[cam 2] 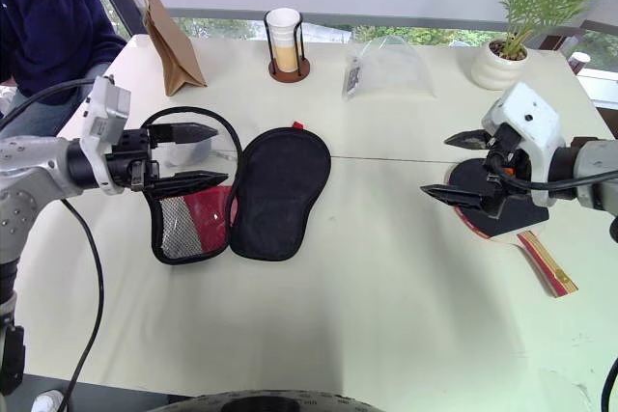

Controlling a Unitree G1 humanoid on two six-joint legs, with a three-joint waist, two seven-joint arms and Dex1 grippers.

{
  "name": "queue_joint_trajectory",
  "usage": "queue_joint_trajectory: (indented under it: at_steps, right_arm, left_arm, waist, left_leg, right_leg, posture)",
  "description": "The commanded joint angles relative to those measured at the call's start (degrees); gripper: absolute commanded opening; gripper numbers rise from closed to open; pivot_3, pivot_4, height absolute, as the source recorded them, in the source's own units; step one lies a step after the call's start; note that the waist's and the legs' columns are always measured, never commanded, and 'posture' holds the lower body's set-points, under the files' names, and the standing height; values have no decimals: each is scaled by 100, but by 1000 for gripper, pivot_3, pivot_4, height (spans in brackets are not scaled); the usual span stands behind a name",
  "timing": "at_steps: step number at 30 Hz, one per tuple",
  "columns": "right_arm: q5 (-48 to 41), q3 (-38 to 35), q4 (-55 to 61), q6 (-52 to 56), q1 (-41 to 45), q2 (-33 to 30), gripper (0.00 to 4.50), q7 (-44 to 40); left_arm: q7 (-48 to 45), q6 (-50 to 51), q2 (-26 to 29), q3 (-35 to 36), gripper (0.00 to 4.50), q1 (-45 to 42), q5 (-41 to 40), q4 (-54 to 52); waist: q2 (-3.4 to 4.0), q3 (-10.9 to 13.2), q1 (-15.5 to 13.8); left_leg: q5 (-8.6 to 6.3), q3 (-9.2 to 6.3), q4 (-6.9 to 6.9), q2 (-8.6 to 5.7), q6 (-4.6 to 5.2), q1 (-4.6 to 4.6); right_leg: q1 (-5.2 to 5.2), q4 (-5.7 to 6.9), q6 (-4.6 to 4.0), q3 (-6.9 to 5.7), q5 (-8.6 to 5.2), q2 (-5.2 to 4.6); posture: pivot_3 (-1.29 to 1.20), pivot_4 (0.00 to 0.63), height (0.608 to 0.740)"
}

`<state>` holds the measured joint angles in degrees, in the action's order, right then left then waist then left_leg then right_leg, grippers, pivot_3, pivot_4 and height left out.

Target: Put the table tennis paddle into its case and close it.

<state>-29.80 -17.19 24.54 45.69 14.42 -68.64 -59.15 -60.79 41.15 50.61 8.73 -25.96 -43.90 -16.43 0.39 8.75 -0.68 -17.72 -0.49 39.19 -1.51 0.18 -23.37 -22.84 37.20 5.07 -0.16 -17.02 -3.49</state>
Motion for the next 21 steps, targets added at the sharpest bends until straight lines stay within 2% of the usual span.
queue_joint_trajectory:
  at_steps: [1, 21]
  right_arm:
    - [16, -174, 54, -85, 30, -102, 4431, 1]
    - [-139, -29, 239, 50, -61, 70, 4431, 197]
  left_arm:
    - [51, 11, 36, 205, 4500, -44, -94, -139]
    - [77, 10, 24, 202, 4500, 19, -203, -187]
  waist:
    - [0, 0, 2]
    - [0, 0, 0]
  left_leg:
    - [0, 0, 0, 0, 0, 0]
    - [0, 0, 0, 0, -1, 0]
  right_leg:
    - [0, 0, 0, 0, 0, 0]
    - [0, 0, 0, 0, 0, 0]
  posture:
    - [0, 150, 740]
    - [0, 150, 740]
